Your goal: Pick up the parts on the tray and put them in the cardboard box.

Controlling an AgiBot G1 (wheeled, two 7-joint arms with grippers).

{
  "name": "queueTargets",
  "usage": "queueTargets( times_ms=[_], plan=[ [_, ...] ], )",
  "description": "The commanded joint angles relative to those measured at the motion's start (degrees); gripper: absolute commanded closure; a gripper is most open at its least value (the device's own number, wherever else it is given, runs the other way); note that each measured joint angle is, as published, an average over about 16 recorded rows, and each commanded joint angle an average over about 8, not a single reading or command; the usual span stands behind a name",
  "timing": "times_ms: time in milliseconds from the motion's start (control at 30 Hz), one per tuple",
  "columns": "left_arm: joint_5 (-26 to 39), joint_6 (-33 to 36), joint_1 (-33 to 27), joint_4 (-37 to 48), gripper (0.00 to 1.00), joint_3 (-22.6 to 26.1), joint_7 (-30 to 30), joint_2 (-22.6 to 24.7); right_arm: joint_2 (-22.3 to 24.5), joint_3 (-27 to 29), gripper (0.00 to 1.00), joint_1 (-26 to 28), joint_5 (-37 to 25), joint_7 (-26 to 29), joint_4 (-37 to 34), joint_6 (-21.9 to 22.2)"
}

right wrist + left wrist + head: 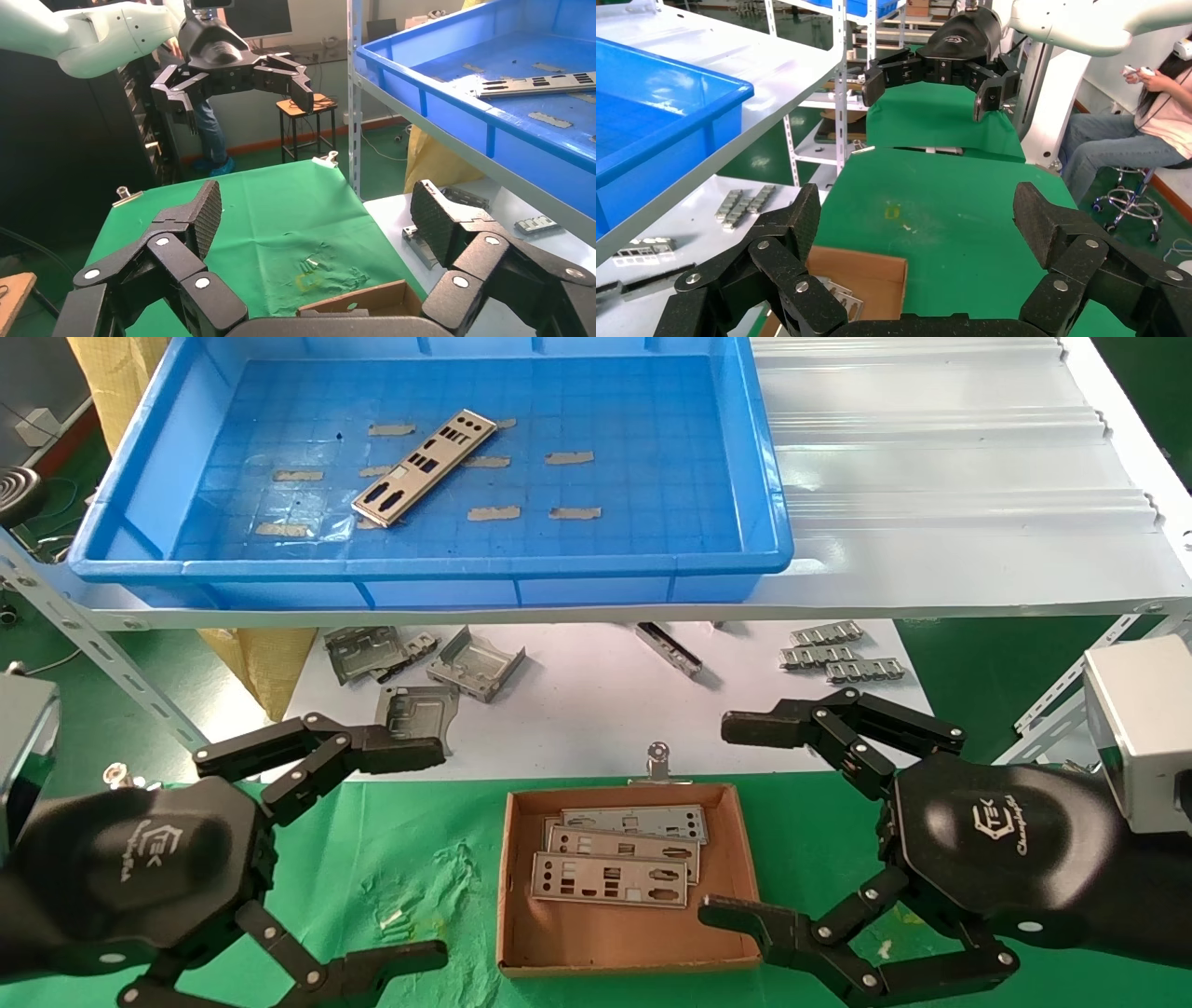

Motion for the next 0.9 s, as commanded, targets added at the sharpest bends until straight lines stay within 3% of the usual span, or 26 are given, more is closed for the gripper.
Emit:
queueTargets(
  times_ms=[33, 900],
  plan=[
    [0.0, 0.0, 0.0, 0.0, 0.0, 0.0, 0.0, 0.0, 0.0, 0.0, 1.0, 0.0, 0.0, 0.0, 0.0, 0.0],
    [0.0, 0.0, 0.0, 0.0, 0.0, 0.0, 0.0, 0.0, 0.0, 0.0, 1.0, 0.0, 0.0, 0.0, 0.0, 0.0]
  ],
)
